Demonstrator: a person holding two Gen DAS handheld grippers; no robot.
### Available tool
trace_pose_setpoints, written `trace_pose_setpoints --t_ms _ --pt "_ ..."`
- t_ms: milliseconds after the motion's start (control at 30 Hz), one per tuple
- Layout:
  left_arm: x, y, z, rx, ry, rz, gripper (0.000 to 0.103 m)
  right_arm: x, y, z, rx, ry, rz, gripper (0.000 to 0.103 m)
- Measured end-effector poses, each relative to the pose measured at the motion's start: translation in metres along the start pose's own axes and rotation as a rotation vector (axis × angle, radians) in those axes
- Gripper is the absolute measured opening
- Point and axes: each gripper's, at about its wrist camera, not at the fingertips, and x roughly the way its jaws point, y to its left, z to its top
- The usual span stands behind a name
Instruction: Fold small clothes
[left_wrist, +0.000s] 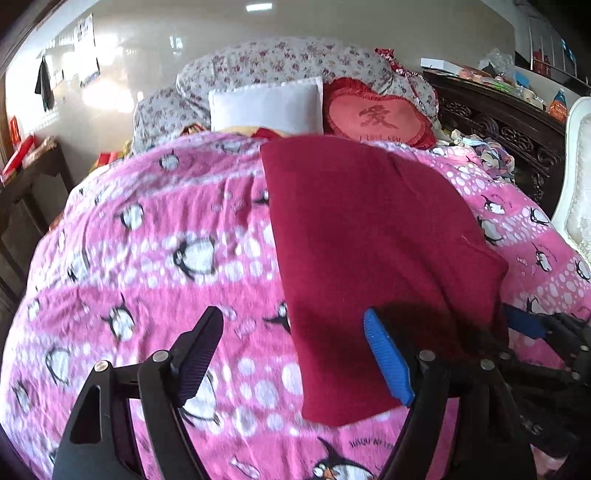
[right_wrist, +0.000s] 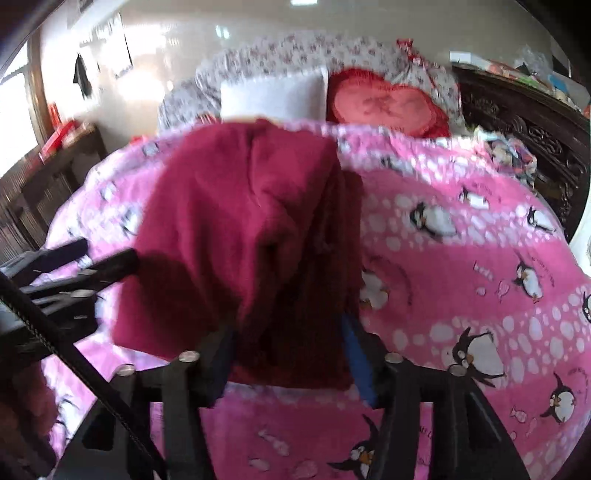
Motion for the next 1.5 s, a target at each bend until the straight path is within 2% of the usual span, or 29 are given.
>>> trace_pose_setpoints --t_ms 133,267,367,567,700,867,1000,1033,1100,1133,1167,1200,1233,1300,1367,1500 --pt "-0.002 0.003 -0.004 0.001 -0.001 0.005 0.08 -0.015 -0.013 -0.002 0.09 -0.044 0.088 0.065" --pt "-0.001 0.013 -0.003 -0.049 0.025 -0.046 0.081 -0.038 -0.022 0.003 0.15 -0.124 0.115 0.094" --pt "-0.001 0.026 0.0 -0.116 0.026 -0.123 0.081 -0.045 -0.025 0.011 0.185 -0.157 0.154 0.098" --pt "0.015 0.054 0.011 -0.258 0.046 -0.249 0.09 -0.031 -0.034 0.037 0.183 -0.165 0.16 0.102" --pt "0.037 0.054 0.017 -0.249 0.07 -0.285 0.091 0.0 -0.045 0.049 0.201 -0.103 0.157 0.102" --pt "0.069 0.051 0.022 -0.308 0.096 -0.45 0.091 0.036 -0.058 0.059 0.233 -0.072 0.227 0.103" --pt "0.09 0.042 0.026 -0.331 0.132 -0.513 0.093 0.059 -0.061 0.061 0.249 -0.05 0.306 0.103" --pt "0.094 0.039 0.026 -0.333 0.139 -0.519 0.093 0.064 -0.063 0.06 0.263 -0.044 0.339 0.102" --pt "0.096 0.035 0.027 -0.32 0.137 -0.517 0.093 0.068 -0.063 0.058 0.278 -0.048 0.383 0.093" --pt "0.095 0.032 0.028 -0.303 0.136 -0.514 0.093 0.065 -0.06 0.057 0.27 -0.064 0.413 0.08" --pt "0.094 0.029 0.029 -0.286 0.134 -0.522 0.087 0.061 -0.056 0.057 0.251 -0.077 0.394 0.076" --pt "0.091 0.027 0.031 -0.27 0.133 -0.543 0.075 0.055 -0.05 0.058 0.215 -0.091 0.361 0.072" --pt "0.085 0.026 0.032 -0.253 0.126 -0.544 0.075 0.046 -0.04 0.059 0.161 -0.106 0.316 0.066" --pt "0.079 0.029 0.034 -0.247 0.118 -0.55 0.068 0.031 -0.029 0.06 0.12 -0.129 0.276 0.062" --pt "0.07 0.034 0.034 -0.253 0.132 -0.564 0.063 0.021 -0.028 0.06 0.135 -0.144 0.287 0.058" --pt "0.036 0.046 0.03 -0.246 0.133 -0.567 0.062 -0.007 -0.01 0.055 0.115 -0.163 0.302 0.057"
